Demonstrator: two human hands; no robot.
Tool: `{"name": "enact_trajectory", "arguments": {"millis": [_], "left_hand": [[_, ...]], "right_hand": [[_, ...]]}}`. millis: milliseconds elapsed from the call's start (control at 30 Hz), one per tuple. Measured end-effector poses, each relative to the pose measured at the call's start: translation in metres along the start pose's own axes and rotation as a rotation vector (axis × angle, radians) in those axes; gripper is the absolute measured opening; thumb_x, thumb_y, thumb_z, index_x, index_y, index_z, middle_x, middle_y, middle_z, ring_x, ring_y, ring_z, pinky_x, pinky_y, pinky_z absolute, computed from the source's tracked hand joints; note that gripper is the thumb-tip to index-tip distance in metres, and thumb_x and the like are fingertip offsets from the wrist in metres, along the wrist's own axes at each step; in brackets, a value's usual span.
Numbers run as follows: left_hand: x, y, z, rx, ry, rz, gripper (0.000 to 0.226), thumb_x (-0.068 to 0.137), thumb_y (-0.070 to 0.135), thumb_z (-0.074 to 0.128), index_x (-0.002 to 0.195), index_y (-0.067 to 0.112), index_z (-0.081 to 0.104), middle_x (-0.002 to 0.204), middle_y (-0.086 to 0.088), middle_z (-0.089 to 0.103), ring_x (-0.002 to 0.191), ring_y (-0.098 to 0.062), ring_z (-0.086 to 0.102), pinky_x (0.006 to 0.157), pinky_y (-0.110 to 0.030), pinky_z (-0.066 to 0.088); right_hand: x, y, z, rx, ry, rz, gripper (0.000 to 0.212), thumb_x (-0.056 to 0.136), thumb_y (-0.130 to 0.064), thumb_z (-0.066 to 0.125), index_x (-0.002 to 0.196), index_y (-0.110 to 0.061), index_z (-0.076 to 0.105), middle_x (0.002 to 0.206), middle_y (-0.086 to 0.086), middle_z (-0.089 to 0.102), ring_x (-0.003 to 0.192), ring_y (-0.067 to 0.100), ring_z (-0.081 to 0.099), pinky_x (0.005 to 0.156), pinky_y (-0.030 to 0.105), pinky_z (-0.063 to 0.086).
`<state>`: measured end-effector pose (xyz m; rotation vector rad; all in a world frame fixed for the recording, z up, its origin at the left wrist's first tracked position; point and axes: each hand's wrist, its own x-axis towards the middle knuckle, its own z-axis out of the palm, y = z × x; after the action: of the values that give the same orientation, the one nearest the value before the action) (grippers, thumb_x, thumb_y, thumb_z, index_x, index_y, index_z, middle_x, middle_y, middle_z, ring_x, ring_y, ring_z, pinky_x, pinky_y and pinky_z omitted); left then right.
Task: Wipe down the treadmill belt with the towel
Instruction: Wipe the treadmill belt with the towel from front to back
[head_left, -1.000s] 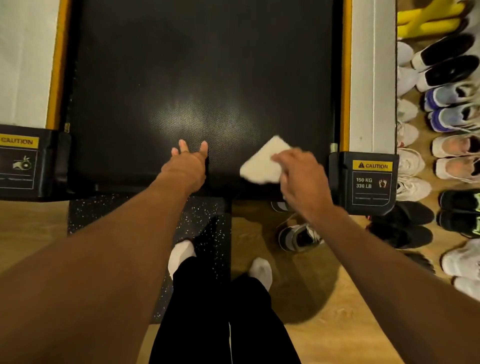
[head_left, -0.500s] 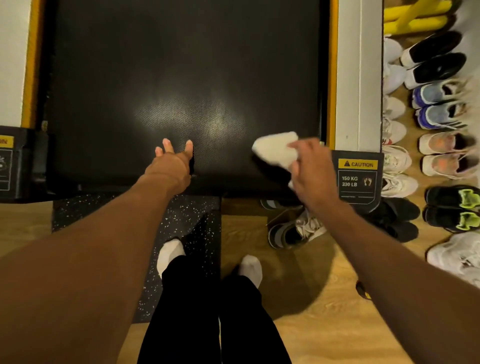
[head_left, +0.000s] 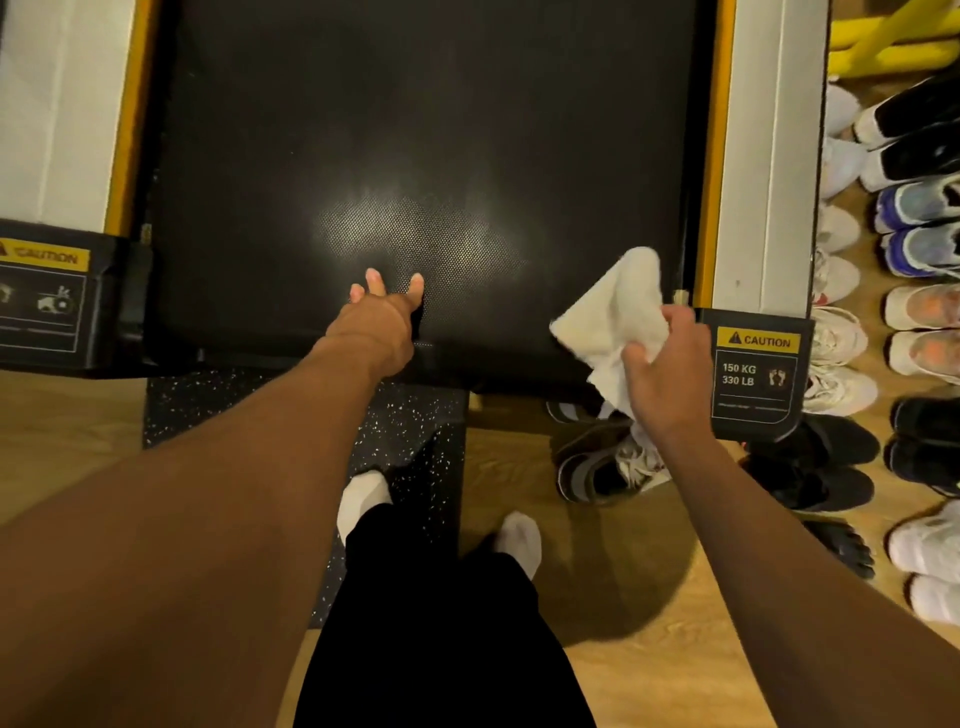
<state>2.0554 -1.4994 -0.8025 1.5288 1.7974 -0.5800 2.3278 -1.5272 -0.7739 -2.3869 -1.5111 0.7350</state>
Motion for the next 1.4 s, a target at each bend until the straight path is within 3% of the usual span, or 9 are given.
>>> {"name": "enact_trajectory", "arguments": {"millis": [100, 267, 533, 633, 767, 967, 1067, 1167, 1400], "left_hand": [[0.0, -0.002, -0.005, -0.002, -0.021, 0.01, 0.081, 0.097, 0.008, 0.05, 0.153, 0.037, -0.002, 0.16, -0.015, -0.012, 0.148, -0.037, 0.002, 0.118, -0.05, 0.019], [-0.006, -0.009, -0.013, -0.067, -0.04, 0.045, 0.084, 0.094, -0.002, 0.044, 0.152, 0.043, 0.002, 0.162, -0.01, -0.011, 0.148, -0.035, 0.003, 0.116, -0.055, 0.021], [-0.01, -0.038, -0.027, -0.516, 0.096, 0.039, 0.048, 0.099, 0.014, 0.042, 0.145, 0.028, 0.041, 0.151, -0.005, 0.039, 0.135, -0.028, 0.04, 0.113, -0.035, 0.031], [-0.019, -0.068, -0.045, -0.86, 0.193, -0.054, 0.037, 0.097, 0.015, 0.05, 0.132, 0.024, 0.057, 0.132, -0.004, 0.057, 0.124, -0.024, 0.053, 0.108, -0.037, 0.041], [-0.032, -0.114, -0.051, -0.738, 0.389, -0.167, 0.034, 0.099, 0.014, 0.047, 0.131, 0.019, 0.058, 0.131, -0.006, 0.058, 0.118, -0.019, 0.055, 0.095, -0.026, 0.041], [-0.038, -0.175, -0.045, -0.714, 0.402, -0.28, 0.032, 0.098, 0.018, 0.047, 0.127, 0.022, 0.059, 0.129, -0.006, 0.059, 0.114, -0.022, 0.057, 0.097, -0.035, 0.046], [-0.038, -0.204, -0.054, -0.734, 0.406, -0.305, 0.03, 0.098, 0.018, 0.048, 0.125, 0.02, 0.061, 0.127, -0.007, 0.06, 0.111, -0.022, 0.059, 0.098, -0.036, 0.047], [-0.039, -0.225, -0.063, -0.728, 0.363, -0.319, 0.031, 0.099, 0.016, 0.048, 0.127, 0.016, 0.061, 0.128, -0.01, 0.06, 0.118, -0.025, 0.055, 0.097, -0.032, 0.043], [-0.043, -0.241, -0.051, -0.827, 0.351, -0.286, 0.035, 0.099, 0.01, 0.043, 0.13, 0.017, 0.058, 0.131, -0.01, 0.057, 0.114, -0.026, 0.056, 0.099, -0.041, 0.048]], "right_hand": [[-0.024, -0.019, 0.037, -0.123, -0.075, -0.042, 0.048, 0.09, -0.017, 0.06, 0.133, -0.016, 0.039, 0.13, 0.012, 0.042, 0.114, 0.028, 0.049, 0.095, 0.038, 0.046], [-0.11, -0.038, 0.086, -0.358, -0.784, -0.481, 0.046, 0.087, -0.009, 0.055, 0.128, -0.027, 0.046, 0.13, 0.003, 0.041, 0.117, 0.025, 0.046, 0.093, 0.037, 0.044], [-0.061, -0.087, 0.068, 0.226, 0.077, -0.016, 0.044, 0.09, -0.023, 0.058, 0.131, -0.017, 0.042, 0.122, 0.007, 0.043, 0.097, 0.016, 0.05, 0.08, 0.027, 0.041], [-0.075, -0.119, 0.103, -0.007, -0.124, -0.111, 0.046, 0.092, -0.025, 0.056, 0.135, -0.02, 0.04, 0.128, 0.01, 0.039, 0.105, 0.026, 0.052, 0.083, 0.031, 0.042], [-0.13, -0.157, 0.143, -0.004, -0.514, -0.31, 0.04, 0.091, -0.026, 0.058, 0.13, -0.027, 0.051, 0.122, 0.003, 0.045, 0.107, 0.02, 0.053, 0.089, 0.03, 0.044], [-0.093, -0.229, 0.154, 0.32, -0.041, -0.079, 0.042, 0.095, -0.029, 0.055, 0.133, -0.016, 0.044, 0.119, 0.003, 0.043, 0.098, 0.013, 0.047, 0.077, 0.007, 0.034], [-0.119, -0.249, 0.189, -0.058, -0.336, -0.429, 0.044, 0.094, -0.03, 0.055, 0.135, -0.019, 0.044, 0.129, 0.01, 0.041, 0.113, 0.027, 0.048, 0.093, 0.036, 0.044], [-0.158, -0.253, 0.209, -0.257, -0.791, -0.695, 0.038, 0.09, -0.031, 0.061, 0.127, -0.026, 0.055, 0.122, 0.006, 0.047, 0.109, 0.026, 0.052, 0.09, 0.037, 0.046], [-0.115, -0.288, 0.195, 0.297, -0.064, -0.171, 0.038, 0.094, -0.031, 0.056, 0.128, -0.016, 0.048, 0.123, 0.005, 0.045, 0.101, 0.013, 0.049, 0.083, 0.02, 0.036]]}}
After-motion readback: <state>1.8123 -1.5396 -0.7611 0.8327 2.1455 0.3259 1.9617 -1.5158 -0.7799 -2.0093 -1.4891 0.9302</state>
